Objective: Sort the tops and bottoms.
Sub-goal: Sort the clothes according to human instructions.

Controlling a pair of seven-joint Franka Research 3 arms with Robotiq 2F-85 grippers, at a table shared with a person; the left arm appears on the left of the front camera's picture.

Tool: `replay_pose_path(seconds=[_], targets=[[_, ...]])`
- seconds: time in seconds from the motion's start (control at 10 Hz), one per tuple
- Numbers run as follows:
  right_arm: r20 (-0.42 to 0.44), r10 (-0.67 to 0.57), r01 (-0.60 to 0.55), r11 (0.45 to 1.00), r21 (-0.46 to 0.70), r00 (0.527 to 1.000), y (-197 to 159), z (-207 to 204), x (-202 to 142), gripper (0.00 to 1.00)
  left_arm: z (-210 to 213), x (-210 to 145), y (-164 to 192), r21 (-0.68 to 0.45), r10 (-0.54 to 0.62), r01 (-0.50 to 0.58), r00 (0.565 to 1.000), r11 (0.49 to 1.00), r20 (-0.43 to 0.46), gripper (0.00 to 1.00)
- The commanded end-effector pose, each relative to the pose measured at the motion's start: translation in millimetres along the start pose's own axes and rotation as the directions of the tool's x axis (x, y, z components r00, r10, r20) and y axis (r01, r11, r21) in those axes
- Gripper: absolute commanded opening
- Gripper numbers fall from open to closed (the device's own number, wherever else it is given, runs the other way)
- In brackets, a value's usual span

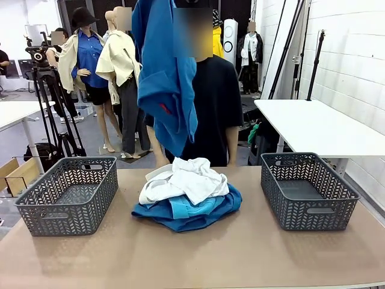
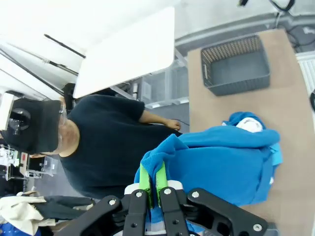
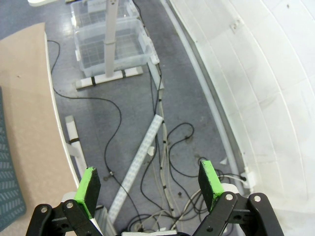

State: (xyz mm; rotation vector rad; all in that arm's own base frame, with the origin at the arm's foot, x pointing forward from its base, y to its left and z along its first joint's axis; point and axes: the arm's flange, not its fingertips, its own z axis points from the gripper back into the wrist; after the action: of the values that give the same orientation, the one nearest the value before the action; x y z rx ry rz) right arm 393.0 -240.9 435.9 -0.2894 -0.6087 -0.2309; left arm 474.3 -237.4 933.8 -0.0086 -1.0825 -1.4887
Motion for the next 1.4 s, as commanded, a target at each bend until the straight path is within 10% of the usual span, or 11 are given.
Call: replay_pose_path(seconds=[0.0,1.3], targets=[[0.000,0.003,-0.003,1.000,0.001,1.000,1,-1,1,1.00,8,43,37,0.014,0.011,-0.011,1.000,1.000,-0.014,0.00],[0.000,0.003,-0.003,1.000,0.001,1.000,1,-1,1,1.00,12,18,-6,0.008,-0.009,0.009,1.000,1.000,0.006,0.00]])
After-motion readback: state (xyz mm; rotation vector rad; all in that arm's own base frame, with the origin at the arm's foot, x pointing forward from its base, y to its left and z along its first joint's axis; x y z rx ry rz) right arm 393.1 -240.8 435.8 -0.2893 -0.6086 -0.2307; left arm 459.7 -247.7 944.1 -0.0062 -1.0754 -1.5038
